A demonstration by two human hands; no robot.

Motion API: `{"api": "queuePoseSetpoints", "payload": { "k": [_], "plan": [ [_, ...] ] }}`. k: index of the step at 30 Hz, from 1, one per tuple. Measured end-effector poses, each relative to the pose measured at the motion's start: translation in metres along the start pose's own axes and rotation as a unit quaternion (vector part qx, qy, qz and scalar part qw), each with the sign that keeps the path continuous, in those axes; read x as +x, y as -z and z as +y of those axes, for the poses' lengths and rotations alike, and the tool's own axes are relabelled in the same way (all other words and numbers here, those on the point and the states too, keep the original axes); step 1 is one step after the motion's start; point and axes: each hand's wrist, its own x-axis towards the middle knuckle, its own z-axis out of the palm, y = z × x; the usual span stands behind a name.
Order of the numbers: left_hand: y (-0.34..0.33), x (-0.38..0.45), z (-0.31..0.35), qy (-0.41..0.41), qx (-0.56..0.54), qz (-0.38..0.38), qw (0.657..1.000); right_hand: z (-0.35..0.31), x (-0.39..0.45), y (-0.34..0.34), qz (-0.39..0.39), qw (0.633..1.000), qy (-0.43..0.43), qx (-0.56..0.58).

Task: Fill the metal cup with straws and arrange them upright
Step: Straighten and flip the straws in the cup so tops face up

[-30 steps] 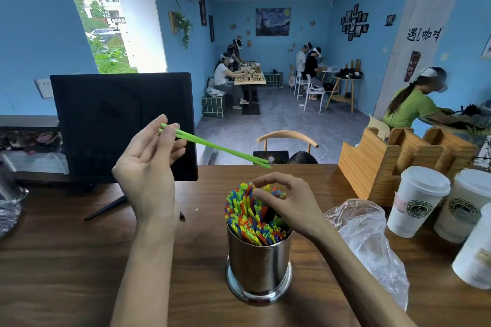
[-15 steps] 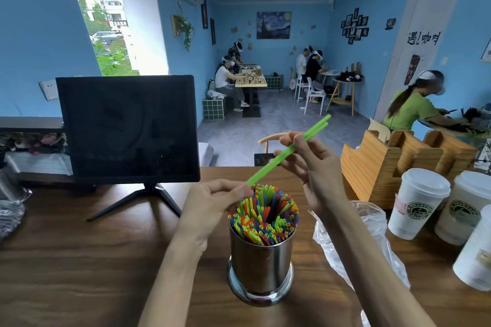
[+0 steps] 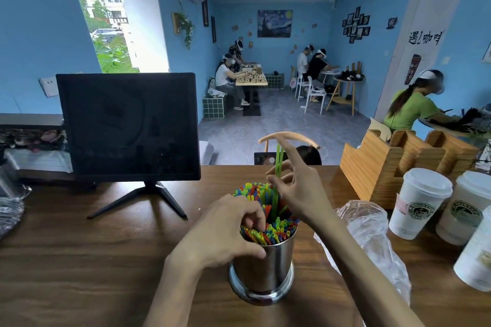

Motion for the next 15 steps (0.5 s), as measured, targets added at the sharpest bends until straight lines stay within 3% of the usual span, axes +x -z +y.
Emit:
{"api": "queuePoseSetpoints", "payload": {
  "k": [15],
  "plan": [
    [-0.0044, 0.0016, 0.0027, 0.002, 0.027, 0.055, 0.998, 0.0085, -0.0055, -0.0098, -0.014, 0.999, 0.005, -0.029]
  ]
}}
